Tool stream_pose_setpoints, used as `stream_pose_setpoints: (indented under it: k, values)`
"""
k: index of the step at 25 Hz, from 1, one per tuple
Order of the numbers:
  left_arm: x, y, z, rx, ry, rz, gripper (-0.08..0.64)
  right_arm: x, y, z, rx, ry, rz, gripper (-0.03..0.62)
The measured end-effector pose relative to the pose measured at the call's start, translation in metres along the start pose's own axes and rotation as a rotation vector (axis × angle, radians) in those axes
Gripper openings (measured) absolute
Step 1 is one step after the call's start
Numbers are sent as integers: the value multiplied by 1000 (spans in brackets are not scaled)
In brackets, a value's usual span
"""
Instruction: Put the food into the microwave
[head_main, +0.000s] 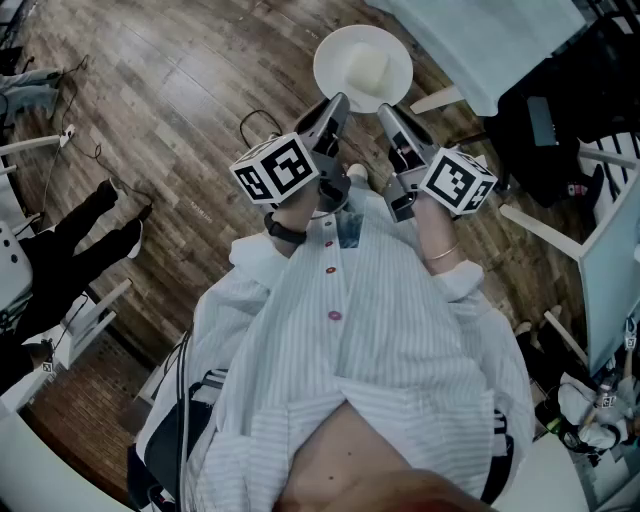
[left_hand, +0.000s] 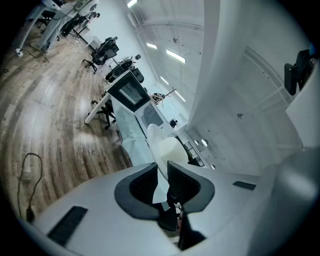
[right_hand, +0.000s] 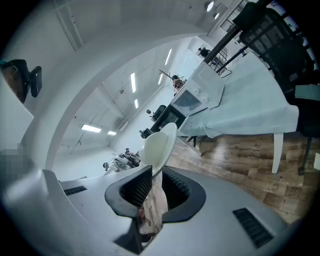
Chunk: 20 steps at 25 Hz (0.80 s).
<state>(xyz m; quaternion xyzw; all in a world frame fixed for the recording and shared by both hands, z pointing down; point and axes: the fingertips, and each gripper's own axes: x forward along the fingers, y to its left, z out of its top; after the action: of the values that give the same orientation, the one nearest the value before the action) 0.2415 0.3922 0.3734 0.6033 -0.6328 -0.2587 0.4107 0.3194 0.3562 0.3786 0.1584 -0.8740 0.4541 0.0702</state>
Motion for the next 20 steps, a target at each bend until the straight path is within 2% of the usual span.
stream_pose_setpoints:
  k: [7,20]
  values:
    - [-6,1,3,15,-24,21,61,2,7,1,-13,6,34,74]
    - [-5,0,-16,4,-66,59,66,-8,-7,-2,-6,51,71,74]
